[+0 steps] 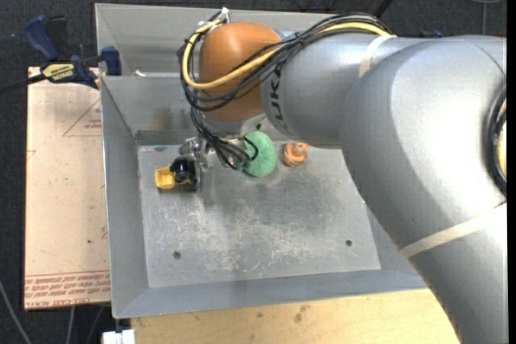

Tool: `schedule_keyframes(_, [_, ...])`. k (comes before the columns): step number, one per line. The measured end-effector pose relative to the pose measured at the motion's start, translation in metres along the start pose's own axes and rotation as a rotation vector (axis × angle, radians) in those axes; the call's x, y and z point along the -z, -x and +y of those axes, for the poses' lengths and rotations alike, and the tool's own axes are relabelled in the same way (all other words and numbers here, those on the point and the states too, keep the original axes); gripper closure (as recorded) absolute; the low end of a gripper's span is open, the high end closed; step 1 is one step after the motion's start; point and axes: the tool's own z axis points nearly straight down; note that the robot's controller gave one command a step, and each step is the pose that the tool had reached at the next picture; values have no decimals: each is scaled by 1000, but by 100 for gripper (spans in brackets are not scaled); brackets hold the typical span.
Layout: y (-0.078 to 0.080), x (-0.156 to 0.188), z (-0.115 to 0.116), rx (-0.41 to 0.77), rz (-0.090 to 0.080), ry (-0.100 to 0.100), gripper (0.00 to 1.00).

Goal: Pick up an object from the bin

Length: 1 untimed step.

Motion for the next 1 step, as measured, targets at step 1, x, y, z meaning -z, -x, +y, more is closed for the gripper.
schedule_keyframes(1, [8, 74, -8, 31, 0, 0, 100])
